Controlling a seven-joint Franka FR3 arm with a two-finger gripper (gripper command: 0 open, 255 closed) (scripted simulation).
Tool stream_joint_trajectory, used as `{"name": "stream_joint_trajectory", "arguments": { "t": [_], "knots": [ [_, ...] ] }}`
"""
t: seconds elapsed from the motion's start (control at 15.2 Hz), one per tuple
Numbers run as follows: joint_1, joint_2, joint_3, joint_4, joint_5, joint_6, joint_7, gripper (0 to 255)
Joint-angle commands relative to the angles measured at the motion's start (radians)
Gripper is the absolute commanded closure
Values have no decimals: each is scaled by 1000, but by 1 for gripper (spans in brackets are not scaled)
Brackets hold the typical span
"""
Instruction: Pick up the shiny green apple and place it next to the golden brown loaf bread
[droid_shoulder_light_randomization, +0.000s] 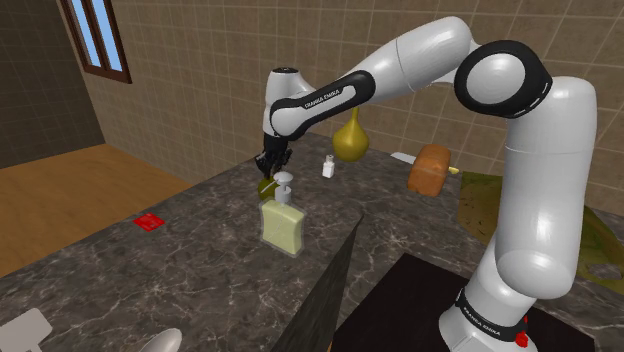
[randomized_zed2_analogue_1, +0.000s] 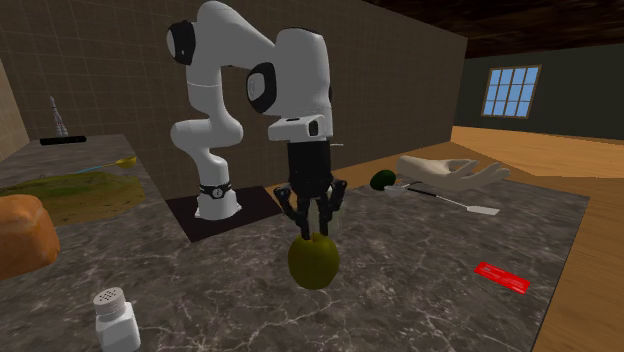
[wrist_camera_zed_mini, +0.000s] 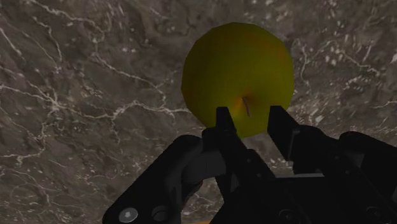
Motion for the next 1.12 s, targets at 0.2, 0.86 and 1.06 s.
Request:
{"name": "stream_joint_trajectory", "arguments": {
  "t": [0.2, 0.86, 1.06],
  "knots": [
    [0, 0, 0, 0, 0, 0, 0, 255],
    [-2, -29, 3, 42, 10, -71, -9, 255],
    [-2, -42, 5, 66, 14, -107, -13, 255]
  ]
}}
